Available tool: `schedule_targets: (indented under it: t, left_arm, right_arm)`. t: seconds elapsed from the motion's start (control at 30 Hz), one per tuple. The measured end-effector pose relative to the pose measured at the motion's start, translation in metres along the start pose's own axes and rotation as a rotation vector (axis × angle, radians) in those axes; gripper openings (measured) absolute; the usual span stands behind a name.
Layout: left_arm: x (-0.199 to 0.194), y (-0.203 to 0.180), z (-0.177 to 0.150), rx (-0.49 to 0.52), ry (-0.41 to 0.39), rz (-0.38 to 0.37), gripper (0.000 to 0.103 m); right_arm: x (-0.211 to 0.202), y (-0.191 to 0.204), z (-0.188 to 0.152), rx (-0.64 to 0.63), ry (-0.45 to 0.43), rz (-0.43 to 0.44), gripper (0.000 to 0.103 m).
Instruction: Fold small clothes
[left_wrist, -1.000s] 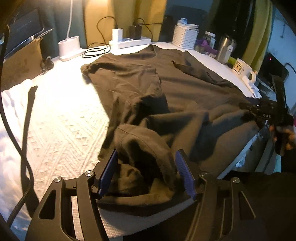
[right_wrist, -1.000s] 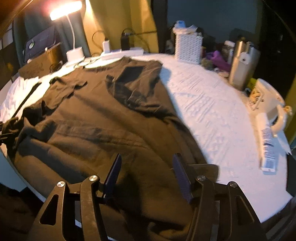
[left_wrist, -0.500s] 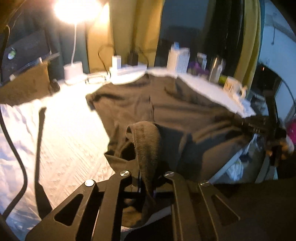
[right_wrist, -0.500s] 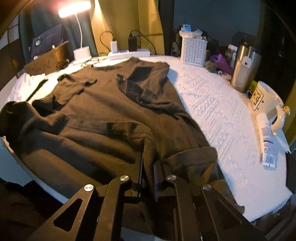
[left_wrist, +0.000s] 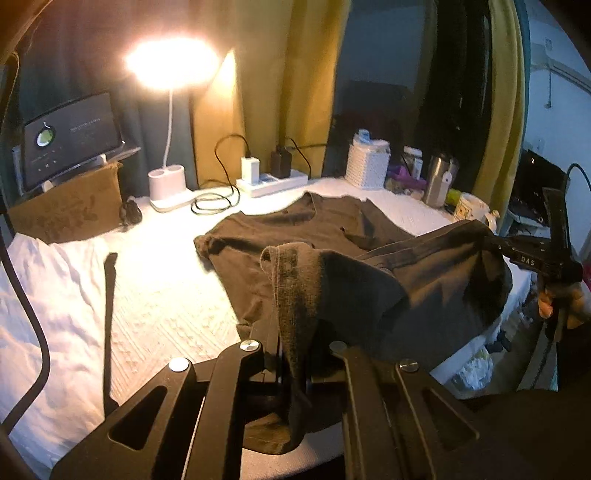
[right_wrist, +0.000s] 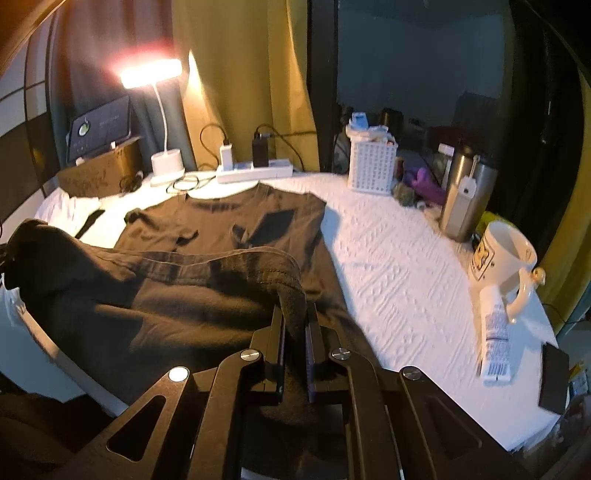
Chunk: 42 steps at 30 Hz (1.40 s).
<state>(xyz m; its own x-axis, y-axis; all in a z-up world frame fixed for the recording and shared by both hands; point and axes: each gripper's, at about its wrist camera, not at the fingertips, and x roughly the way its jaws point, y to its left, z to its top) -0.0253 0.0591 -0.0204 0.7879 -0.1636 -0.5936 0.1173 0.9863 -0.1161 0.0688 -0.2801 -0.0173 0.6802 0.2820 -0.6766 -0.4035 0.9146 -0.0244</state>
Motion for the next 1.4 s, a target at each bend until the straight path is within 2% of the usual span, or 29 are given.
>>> schedule_targets:
  t: [0.37,0.77,1.0,1.13,1.4]
  left_arm:
    - [0.010,0.019,0.021,-0.053,-0.040,0.039,0.006]
    - [0.035,0.042,0.040,-0.092,-0.061,0.093,0.006]
    - [0.058,0.063,0.050,-0.126,-0.058,0.116,0.006]
    - [0.066,0.073,0.057,-0.129,-0.082,0.125,0.006]
    - [0.096,0.099,0.072,-0.130,-0.101,0.195,0.006]
  right_arm:
    - [0.016,-0.006,0.042,-0.006,-0.046,0.007,0.008]
    - [0.052,-0.009,0.082,-0.029,-0.047,0.027,0.008]
    - [0.085,-0.003,0.109,-0.048,-0.039,0.038,0.008]
    - [0.106,-0.001,0.129,-0.066,-0.042,0.046,0.008]
    - [0.164,0.008,0.162,-0.114,-0.017,0.064,0.008]
